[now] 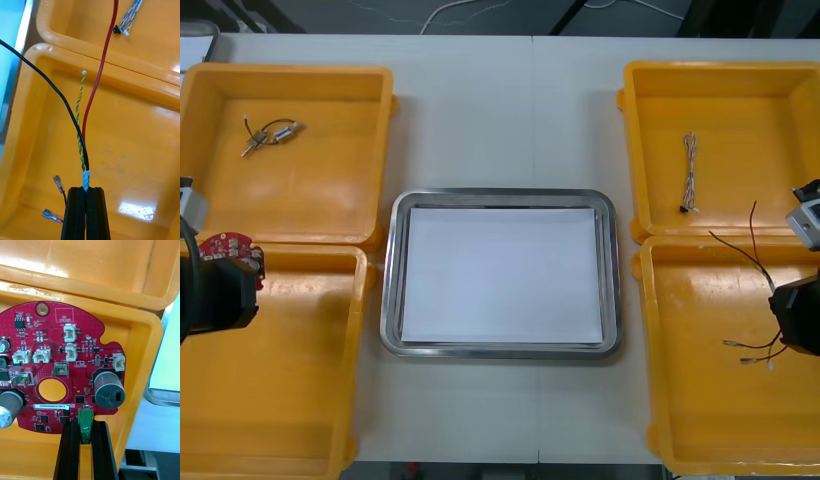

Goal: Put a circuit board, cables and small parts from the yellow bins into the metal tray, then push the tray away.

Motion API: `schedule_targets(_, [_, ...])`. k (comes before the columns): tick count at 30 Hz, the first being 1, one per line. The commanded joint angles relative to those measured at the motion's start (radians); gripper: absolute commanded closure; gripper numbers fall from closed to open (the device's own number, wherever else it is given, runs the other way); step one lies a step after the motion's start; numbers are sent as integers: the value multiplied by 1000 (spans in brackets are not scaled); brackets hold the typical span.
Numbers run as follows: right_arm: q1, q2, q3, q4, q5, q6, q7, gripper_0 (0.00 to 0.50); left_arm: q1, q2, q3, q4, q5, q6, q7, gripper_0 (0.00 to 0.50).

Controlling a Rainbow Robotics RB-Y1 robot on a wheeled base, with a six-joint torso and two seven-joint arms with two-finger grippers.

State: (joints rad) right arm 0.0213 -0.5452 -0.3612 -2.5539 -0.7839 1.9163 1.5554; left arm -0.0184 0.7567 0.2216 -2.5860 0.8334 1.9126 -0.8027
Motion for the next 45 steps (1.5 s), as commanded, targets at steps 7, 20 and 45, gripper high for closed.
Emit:
schedule_targets(7, [-9, -82, 16, -60, -117, 4, -138, 500, -167, 132, -192, -32, 19, 7, 231, 500])
schedule_targets(20, [-1, -81, 18, -58, -55, 4, -146, 500, -350, 179, -378, -32, 75, 7, 470, 500])
schedule_targets(45, [9, -82, 16, -58, -52, 4, -150, 500, -569, 73, -760, 116, -92, -23, 603, 500])
